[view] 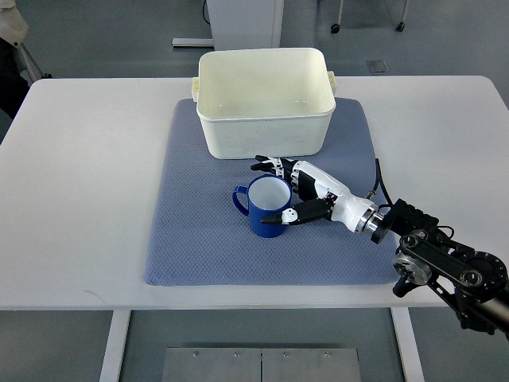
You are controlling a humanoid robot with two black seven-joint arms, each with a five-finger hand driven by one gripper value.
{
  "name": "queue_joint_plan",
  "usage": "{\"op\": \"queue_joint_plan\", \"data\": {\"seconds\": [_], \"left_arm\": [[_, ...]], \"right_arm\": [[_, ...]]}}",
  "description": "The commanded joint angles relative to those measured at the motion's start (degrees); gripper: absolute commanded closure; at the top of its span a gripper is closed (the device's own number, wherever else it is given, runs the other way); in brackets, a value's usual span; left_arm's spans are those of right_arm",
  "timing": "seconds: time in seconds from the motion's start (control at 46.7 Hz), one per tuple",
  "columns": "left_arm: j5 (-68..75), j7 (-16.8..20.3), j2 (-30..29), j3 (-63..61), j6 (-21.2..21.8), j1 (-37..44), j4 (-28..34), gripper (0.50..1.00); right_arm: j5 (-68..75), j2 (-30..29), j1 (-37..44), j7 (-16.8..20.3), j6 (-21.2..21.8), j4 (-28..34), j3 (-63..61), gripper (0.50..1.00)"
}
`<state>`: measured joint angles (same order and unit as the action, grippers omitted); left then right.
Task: Place cup in box with right hand
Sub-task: 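Close the right hand fingers around the blue mug's body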
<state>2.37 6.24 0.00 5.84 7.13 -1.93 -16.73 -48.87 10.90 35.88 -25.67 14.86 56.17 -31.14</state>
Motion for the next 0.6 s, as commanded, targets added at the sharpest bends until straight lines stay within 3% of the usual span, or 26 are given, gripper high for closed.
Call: {"op": "queue_joint_plan", "data": {"seconds": [0.0,0.578], "left_arm": [[0.0,0.0,0.0,0.0,0.0,0.0,0.0,0.500],[0.0,0.0,0.0,0.0,0.0,0.0,0.0,0.500]], "right_arm": [[0.0,-0.1,0.0,-0.1,-0.1,-0.3,0.5,0.502],[0.0,-1.7,0.0,-0.2,-1.8,-3.0,1.6,0.517]]}}
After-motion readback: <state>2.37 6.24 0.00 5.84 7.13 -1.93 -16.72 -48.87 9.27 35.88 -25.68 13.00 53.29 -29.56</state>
